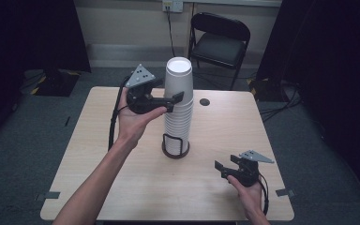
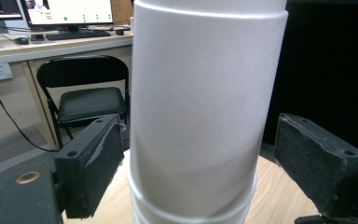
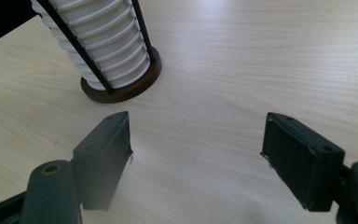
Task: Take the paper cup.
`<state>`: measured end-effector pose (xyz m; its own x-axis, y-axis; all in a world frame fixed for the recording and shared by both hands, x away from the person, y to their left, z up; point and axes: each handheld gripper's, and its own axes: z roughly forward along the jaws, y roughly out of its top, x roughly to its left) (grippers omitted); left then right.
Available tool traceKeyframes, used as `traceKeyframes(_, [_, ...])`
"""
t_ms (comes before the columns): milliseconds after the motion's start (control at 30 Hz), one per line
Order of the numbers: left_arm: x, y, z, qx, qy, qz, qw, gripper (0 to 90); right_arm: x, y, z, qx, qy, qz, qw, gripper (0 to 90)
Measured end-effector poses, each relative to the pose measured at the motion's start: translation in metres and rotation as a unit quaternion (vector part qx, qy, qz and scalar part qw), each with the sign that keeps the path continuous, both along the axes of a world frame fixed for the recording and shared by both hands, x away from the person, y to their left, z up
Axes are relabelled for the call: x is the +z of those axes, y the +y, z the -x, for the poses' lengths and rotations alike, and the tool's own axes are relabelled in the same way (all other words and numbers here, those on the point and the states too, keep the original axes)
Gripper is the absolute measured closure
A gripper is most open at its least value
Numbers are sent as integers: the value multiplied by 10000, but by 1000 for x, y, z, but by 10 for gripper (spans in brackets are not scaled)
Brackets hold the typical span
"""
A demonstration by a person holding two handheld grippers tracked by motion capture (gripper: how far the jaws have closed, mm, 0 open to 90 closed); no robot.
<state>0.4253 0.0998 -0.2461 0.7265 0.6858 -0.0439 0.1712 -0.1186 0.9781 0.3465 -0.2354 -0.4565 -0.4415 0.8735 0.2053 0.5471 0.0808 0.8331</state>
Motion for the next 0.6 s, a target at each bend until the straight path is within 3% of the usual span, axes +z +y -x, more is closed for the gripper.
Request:
traceKeyframes(67, [2, -4, -1, 38, -94, -93, 9999, 156, 0, 0, 0, -8, 11, 24, 10000, 234])
traceKeyframes(200, [5, -11, -7, 22, 10, -186, 9998, 129, 0, 1, 0, 36, 66, 6, 10000, 234])
traceKeyframes(367, [1, -17, -15, 108, 184, -134, 9997, 136, -1, 1, 0, 65, 64, -18, 10000, 234])
traceKeyframes(467, [0, -21, -17, 77, 159, -237, 9996, 92, -1, 1, 0, 71, 63, -18, 10000, 235])
traceKeyframes(600, [-4, -25, -23, 108, 270, -229, 9993, 111, 0, 1, 0, 84, 63, -22, 9999, 235])
